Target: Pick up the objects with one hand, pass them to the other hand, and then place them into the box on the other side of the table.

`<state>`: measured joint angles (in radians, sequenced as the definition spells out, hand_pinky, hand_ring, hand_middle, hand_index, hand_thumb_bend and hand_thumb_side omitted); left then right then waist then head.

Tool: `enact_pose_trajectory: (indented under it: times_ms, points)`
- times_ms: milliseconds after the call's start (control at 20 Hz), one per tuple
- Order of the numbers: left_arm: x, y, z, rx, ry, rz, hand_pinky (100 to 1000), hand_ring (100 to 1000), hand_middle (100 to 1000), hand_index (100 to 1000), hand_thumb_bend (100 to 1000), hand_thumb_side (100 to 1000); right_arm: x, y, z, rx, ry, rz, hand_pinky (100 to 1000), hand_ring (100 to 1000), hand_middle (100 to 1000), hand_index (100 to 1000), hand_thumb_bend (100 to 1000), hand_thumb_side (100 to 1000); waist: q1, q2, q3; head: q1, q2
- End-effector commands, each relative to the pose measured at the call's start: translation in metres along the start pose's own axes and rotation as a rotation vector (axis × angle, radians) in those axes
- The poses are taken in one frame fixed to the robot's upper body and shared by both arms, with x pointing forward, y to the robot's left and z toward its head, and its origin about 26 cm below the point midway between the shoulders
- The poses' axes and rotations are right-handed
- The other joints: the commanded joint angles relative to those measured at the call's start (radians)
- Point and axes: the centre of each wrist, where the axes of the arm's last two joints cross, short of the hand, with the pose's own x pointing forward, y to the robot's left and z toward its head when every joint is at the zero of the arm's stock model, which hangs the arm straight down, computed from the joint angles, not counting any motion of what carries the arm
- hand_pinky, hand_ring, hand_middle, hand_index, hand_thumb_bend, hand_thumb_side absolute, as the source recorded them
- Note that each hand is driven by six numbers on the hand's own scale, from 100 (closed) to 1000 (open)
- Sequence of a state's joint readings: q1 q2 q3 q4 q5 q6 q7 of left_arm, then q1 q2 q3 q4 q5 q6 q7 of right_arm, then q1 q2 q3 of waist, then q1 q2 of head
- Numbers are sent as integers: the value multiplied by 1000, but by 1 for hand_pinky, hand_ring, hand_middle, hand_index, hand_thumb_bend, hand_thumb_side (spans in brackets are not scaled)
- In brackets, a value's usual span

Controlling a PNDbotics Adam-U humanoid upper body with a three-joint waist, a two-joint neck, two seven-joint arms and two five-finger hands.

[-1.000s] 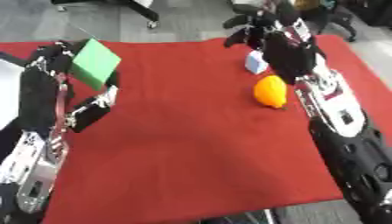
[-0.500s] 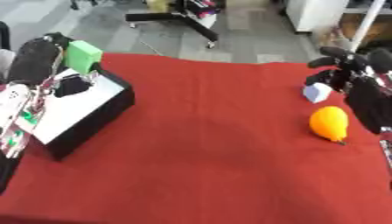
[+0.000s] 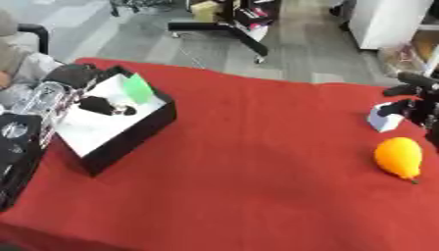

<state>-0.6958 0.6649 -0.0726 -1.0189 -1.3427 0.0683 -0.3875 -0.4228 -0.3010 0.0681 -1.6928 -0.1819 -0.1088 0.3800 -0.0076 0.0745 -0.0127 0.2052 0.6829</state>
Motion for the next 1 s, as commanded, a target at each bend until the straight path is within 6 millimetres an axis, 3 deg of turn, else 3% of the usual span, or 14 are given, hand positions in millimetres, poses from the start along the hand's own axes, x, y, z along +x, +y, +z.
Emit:
enact_pose_trajectory:
  times_ms: [50,200,300,400,500,650,800,850,1000]
  points:
    - [-27,30,6,57,62,-86,872,850,882,962,1000,1000,6,-7,-1,0,-9,30,819,650,729,907,500,1000,5,-20,-1,-12,-7]
    - [-32,56,20,138,54,-136,877,855,889,970,1000,1000,5,-9,0,-10,-5,35,818,650,728,907,497,1000,7,-20,0,-52,0]
    - [-33,77,35,240,45,-148,851,807,848,948,1000,911,6,-13,2,-22,-2,47,819,651,728,907,492,1000,7,-21,2,-102,9]
    - [-28,95,55,407,-10,-54,834,764,808,918,1000,797,7,-19,5,-40,0,73,819,652,726,905,482,1000,6,-20,5,-152,18]
    - [-20,105,77,579,-118,111,816,713,763,891,872,713,9,-32,9,-54,13,123,820,647,705,900,462,1000,5,-19,10,-201,28]
    - [4,108,111,788,-401,439,795,653,713,869,660,668,9,-63,23,-74,69,257,829,657,706,897,418,1000,2,-15,20,-293,48]
    - [27,101,141,893,-652,774,783,628,689,858,593,648,0,-98,43,-92,178,419,835,675,730,905,374,1000,-2,-13,32,-395,67]
    - [34,98,151,905,-715,858,781,624,684,856,572,654,-4,-111,52,-92,228,478,837,692,753,911,319,1000,-3,-11,37,-434,74]
    - [52,88,160,889,-832,1009,777,617,675,854,539,668,-17,-142,76,-96,367,629,840,720,790,922,280,1000,-6,-9,48,-511,85]
